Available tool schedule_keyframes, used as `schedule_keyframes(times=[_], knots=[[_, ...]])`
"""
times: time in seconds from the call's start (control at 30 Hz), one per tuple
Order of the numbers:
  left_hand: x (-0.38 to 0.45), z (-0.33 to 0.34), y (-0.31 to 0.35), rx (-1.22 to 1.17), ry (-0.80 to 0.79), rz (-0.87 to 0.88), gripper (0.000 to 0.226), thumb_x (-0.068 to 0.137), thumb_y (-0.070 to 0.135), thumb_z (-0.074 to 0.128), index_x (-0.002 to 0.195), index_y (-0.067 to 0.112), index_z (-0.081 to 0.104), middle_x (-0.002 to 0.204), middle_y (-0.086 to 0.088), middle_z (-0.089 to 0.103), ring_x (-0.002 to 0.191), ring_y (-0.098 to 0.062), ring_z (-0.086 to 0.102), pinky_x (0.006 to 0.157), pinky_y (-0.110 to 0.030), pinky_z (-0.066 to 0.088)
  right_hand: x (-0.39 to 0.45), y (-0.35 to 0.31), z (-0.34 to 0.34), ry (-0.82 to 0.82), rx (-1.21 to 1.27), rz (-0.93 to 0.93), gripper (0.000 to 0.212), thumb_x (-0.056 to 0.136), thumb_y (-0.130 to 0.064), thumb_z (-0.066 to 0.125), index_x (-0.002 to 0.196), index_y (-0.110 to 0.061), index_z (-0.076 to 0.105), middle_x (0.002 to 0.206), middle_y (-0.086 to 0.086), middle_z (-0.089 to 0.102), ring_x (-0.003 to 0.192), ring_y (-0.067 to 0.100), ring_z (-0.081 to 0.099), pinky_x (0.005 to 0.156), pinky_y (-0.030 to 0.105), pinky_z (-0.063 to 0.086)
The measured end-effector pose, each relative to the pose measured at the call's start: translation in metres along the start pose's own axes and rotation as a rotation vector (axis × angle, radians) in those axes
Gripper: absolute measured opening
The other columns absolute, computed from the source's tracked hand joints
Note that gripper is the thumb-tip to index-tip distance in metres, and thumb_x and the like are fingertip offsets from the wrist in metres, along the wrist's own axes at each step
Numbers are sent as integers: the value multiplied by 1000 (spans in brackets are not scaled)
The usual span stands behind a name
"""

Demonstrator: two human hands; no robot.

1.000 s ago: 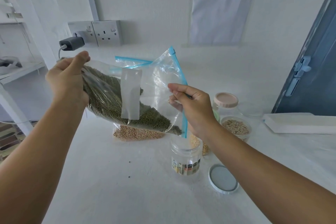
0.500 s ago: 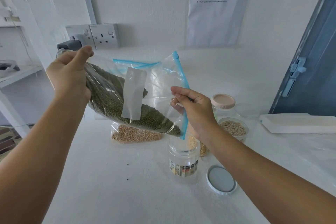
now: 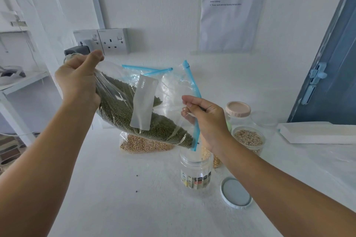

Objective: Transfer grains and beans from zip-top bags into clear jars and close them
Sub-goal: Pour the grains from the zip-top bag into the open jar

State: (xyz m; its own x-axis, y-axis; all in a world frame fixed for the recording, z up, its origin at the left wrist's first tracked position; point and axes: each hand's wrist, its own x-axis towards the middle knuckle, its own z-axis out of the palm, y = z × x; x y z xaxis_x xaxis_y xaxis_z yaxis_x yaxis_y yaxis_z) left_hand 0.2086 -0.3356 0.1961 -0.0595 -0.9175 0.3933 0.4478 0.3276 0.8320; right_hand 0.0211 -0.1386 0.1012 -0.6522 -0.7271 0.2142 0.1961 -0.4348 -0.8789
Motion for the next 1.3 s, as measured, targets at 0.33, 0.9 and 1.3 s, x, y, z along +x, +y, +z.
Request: schedule_keyframes(times=[0.33, 0.9, 1.3], knots=[[1, 5, 3, 17, -19, 18, 22, 72, 31, 93, 59, 26, 77, 76, 9, 73, 77, -17, 59, 85, -41, 53, 2, 3, 0, -3, 13, 3, 25, 96, 5, 65, 98, -13, 83, 98, 6, 78, 80, 11, 70, 86, 29, 62], [-7, 21, 0, 44, -89, 62, 22, 77, 25, 93, 60, 25, 77, 67, -1, 65, 59, -15, 54, 71, -35, 51, 1, 7, -3, -1, -20, -6, 25, 97, 5, 64, 100, -12, 82, 97, 7, 78, 82, 14, 70, 84, 28, 62], [2, 22, -1, 29, -73, 61, 19, 76, 25, 92, 63, 23, 79, 66, 4, 70, 59, -15, 54, 71, -34, 49, 7, 8, -3, -27, 14, 14, 24, 96, 5, 64, 100, -10, 82, 99, 9, 77, 83, 15, 70, 85, 30, 62]])
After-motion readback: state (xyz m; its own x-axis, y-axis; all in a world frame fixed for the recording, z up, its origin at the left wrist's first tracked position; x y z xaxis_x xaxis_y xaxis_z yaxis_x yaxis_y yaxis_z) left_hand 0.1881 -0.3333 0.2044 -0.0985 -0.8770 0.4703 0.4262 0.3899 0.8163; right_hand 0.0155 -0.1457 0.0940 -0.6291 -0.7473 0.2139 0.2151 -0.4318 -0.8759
